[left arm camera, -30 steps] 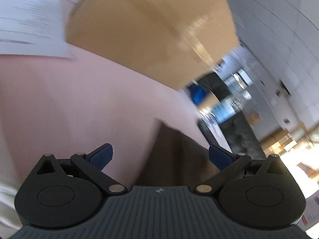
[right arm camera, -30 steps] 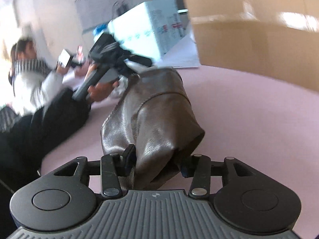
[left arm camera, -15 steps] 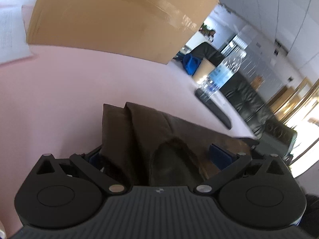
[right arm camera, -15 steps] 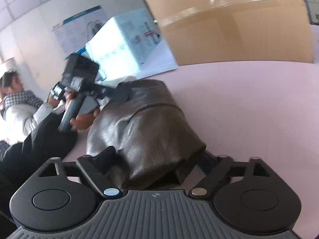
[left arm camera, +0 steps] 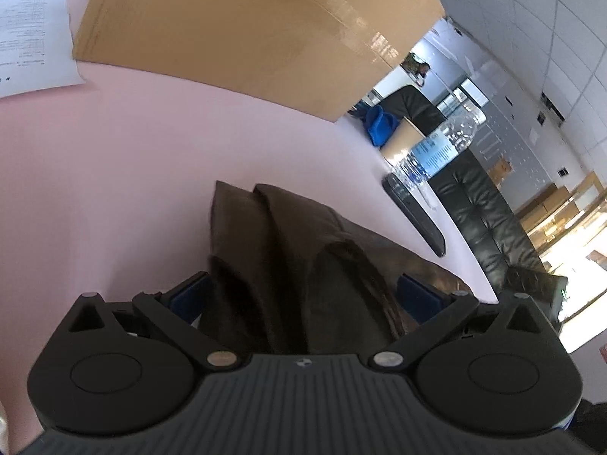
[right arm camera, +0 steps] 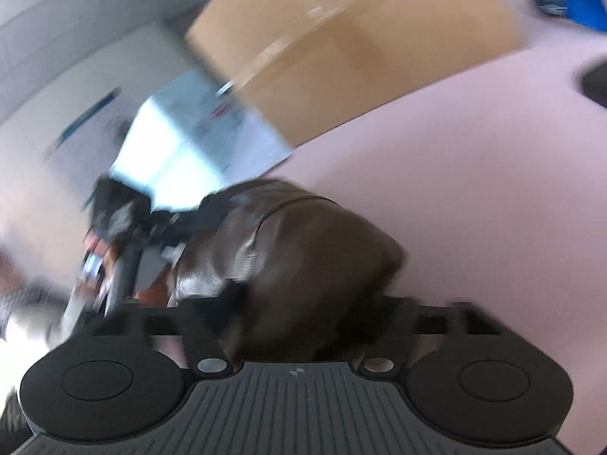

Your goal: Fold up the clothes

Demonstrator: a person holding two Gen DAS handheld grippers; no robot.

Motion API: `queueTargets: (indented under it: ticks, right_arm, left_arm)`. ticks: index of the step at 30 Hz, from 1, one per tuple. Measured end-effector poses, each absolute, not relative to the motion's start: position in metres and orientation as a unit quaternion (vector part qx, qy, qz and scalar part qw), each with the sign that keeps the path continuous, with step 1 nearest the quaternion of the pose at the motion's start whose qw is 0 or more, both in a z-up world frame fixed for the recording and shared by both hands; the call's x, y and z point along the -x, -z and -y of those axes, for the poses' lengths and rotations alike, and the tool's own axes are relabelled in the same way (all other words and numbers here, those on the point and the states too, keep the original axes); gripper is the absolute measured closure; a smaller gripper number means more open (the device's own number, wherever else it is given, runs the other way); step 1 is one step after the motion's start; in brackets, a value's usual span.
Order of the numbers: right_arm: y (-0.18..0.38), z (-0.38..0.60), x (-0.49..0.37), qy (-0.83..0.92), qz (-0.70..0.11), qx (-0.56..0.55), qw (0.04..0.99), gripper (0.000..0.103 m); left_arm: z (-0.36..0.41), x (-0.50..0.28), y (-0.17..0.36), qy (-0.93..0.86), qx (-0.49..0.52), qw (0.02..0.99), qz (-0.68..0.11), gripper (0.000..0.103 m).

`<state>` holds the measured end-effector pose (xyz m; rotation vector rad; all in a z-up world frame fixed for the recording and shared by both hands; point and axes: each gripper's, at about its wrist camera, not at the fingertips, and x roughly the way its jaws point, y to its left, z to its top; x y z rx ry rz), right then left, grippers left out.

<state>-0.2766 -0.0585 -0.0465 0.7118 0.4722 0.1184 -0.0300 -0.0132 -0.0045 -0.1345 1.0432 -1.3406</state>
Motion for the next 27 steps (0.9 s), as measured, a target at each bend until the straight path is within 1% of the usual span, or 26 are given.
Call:
queueTargets:
  ticks: [2,3,7,11,19,21,25,26,27]
  right_arm:
    - [0.043,0.056,0.28,-0.055,-0.207,-0.34,0.915,0.073]
    - [0.044,0.057,0.281,-0.055,-0.205,-0.347,0.913,0.073]
    - [0.054,0.07,0.279,-0.049,-0.209,-0.392,0.895,0.073]
    - [0.066,0.086,0.275,-0.053,-0.216,-0.45,0.865,0.073]
    - [0.072,0.101,0.277,-0.056,-0.208,-0.488,0.846,0.074]
    - [0.074,0.103,0.278,-0.057,-0.207,-0.492,0.844,0.074]
    - [0.071,0.106,0.278,-0.058,-0.211,-0.48,0.85,0.074]
    - [0.071,0.106,0.278,-0.058,-0.211,-0.479,0.85,0.074]
    - [0.071,0.107,0.278,-0.058,-0.211,-0.48,0.85,0.074]
  left_arm:
    - [0.011,0.025,0.005,0.589,0.074,0.655,-0.467,0.0]
    - [0.009,0.021,0.004,0.585,0.085,0.652,-0.475,0.0]
    - [0.005,0.006,0.002,0.562,0.121,0.638,-0.512,0.0]
    - [0.004,0.005,-0.001,0.555,0.127,0.634,-0.523,0.0]
    - [0.004,0.005,0.004,0.552,0.165,0.607,-0.548,0.0]
    - [0.008,0.009,0.002,0.553,0.146,0.611,-0.548,0.0]
    - [0.019,0.032,-0.016,0.547,0.035,0.649,-0.527,0.0]
    - [0.02,0.037,-0.019,0.542,0.02,0.655,-0.526,0.0]
    - [0.018,0.039,-0.02,0.535,0.027,0.654,-0.534,0.0]
